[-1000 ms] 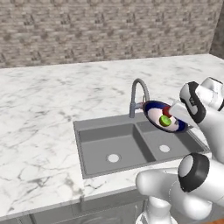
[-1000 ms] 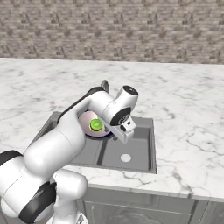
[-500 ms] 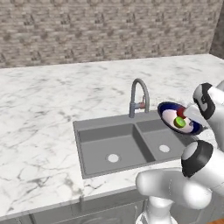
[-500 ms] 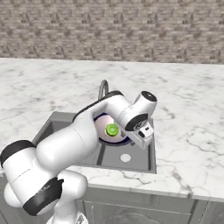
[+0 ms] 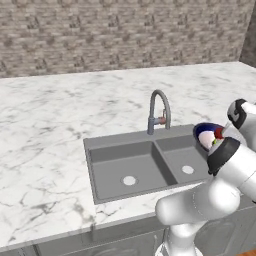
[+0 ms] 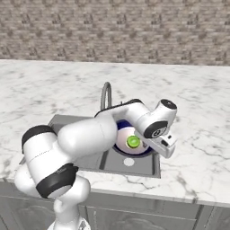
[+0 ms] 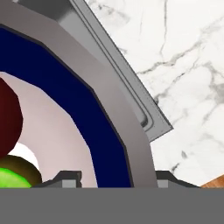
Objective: Dump the kiwi and tomato from the bowl so the bowl can be washed. Place the bowl in the sink after clearing the leftovers.
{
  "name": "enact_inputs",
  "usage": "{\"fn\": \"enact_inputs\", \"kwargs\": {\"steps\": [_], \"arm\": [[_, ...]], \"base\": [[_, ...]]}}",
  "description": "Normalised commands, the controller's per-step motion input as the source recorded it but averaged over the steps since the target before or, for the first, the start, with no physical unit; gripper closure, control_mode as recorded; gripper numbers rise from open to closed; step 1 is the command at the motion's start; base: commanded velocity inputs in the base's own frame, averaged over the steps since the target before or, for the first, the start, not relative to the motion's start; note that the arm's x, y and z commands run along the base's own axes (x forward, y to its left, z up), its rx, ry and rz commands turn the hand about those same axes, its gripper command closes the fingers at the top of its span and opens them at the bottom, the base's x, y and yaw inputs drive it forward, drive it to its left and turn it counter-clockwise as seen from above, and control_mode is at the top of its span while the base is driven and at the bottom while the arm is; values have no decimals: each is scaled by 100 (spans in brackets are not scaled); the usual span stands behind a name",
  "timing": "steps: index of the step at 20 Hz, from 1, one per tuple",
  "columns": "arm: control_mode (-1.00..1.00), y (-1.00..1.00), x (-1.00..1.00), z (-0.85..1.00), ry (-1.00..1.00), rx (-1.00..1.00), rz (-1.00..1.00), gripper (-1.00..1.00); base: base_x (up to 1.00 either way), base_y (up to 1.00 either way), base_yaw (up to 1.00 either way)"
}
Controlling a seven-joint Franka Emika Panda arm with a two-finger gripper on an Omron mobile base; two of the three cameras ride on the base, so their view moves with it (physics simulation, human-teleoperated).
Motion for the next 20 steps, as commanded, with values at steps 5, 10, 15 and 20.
{"fn": "enact_inputs", "kwargs": {"steps": [5,10,15,20], "arm": [[-100,8,13,-7,0,-11,0,100],[-100,26,4,-15,1,-19,0,100],[-100,32,0,-26,7,-17,0,100],[-100,9,0,-37,3,-18,0,100]], "base": [[0,0,0],[0,0,0],[0,0,0],[0,0,0]]}}
